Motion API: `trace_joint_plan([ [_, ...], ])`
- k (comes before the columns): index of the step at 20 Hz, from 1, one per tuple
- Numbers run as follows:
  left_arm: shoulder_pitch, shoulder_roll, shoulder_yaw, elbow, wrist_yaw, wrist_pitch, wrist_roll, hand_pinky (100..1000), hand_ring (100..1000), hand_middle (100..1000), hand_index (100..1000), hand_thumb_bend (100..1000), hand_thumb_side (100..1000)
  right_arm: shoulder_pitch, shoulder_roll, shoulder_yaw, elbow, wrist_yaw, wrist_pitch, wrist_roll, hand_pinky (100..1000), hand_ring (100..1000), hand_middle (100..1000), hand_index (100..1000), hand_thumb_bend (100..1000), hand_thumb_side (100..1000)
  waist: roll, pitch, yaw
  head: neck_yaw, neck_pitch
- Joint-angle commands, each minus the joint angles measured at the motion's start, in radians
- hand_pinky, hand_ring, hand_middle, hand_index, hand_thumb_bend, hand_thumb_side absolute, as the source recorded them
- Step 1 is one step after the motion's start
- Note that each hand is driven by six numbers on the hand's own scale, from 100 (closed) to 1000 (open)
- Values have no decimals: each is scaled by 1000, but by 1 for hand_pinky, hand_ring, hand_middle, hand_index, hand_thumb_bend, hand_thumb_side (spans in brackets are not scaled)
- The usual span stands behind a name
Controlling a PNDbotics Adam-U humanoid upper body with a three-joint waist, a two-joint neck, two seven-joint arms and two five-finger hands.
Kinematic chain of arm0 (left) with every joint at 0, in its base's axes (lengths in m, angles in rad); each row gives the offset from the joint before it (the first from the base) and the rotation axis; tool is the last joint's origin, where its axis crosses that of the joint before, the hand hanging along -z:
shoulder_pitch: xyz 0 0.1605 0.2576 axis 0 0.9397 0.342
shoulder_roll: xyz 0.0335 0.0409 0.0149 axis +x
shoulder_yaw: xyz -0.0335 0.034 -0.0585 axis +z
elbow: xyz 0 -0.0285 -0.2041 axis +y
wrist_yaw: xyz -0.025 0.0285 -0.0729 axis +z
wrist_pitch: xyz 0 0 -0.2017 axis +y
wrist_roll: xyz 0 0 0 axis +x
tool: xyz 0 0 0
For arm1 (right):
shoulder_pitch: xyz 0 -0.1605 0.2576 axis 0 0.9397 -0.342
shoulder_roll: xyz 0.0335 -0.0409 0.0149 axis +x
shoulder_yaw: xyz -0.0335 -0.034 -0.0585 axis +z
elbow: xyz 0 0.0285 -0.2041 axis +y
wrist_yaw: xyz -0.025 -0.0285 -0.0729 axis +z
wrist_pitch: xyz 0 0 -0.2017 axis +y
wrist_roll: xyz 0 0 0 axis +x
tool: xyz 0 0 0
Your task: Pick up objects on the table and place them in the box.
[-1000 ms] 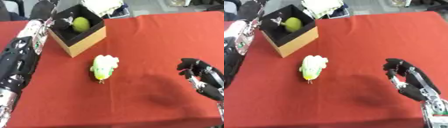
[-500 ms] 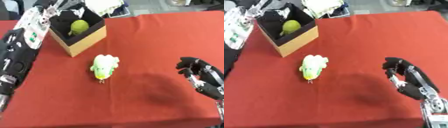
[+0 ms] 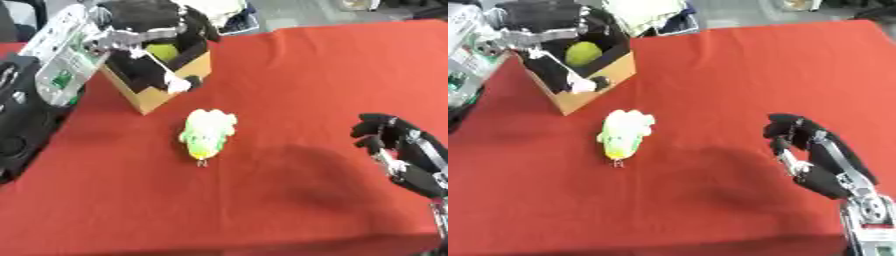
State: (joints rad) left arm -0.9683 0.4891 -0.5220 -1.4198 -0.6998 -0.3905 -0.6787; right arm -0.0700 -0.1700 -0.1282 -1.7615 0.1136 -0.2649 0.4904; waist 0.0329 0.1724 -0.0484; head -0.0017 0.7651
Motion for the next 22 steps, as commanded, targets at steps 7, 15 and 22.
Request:
trace_joint_plan([
  [7, 18, -44, -26, 100, -153, -66, -51, 798, 779, 834, 936, 553, 753, -11, -9, 0, -11, -1, 2, 1, 654, 725, 682, 841, 100, 470, -2, -13, -3, -1, 5],
  [15, 47, -67, -23, 168, -261, -91, -9, 803, 785, 846, 942, 597, 764, -11, -7, -1, -11, 0, 3, 1, 654, 724, 681, 841, 100, 470, -2, -11, -1, -2, 5],
  [22, 77, -89, -19, 218, -316, -94, 27, 797, 776, 839, 931, 554, 732, -13, -6, -1, -11, 0, 4, 2, 654, 724, 681, 840, 100, 470, -1, -10, 0, -3, 5],
])
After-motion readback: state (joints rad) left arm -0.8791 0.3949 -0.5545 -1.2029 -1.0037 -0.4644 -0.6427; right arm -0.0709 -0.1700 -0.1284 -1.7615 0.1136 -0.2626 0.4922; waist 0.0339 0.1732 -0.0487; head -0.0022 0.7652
